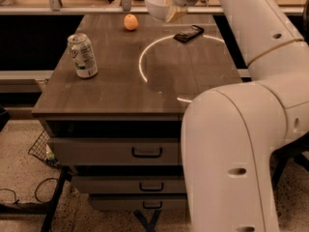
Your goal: Move white bowl near orange
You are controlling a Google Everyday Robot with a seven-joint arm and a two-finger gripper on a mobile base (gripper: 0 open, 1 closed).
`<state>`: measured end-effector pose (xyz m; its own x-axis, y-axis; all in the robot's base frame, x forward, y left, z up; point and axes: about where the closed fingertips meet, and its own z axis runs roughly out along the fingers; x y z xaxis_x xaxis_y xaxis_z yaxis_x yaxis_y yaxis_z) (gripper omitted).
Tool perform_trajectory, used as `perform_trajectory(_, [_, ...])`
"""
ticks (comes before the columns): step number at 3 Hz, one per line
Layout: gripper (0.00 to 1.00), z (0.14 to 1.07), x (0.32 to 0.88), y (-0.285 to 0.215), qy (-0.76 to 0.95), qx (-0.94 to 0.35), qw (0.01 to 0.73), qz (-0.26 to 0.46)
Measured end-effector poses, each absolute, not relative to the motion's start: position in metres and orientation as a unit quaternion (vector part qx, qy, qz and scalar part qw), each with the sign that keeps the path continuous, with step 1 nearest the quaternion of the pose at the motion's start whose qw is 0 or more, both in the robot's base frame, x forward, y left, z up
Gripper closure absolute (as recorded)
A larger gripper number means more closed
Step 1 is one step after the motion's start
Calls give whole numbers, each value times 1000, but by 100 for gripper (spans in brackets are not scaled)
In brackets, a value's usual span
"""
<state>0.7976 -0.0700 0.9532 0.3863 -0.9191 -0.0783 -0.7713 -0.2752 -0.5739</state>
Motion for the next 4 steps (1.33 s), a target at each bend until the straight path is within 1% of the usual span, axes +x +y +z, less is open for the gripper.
perform_trajectory(1, [100, 931, 824, -55, 537, -784, 280, -137])
perform_trajectory(2, [100, 903, 840, -52, 542, -784, 270, -133])
perform_trajectory(3, [100, 869, 850, -51, 545, -793, 242, -126])
perform_trajectory(4, [100, 855, 855, -48, 543, -798, 229, -127])
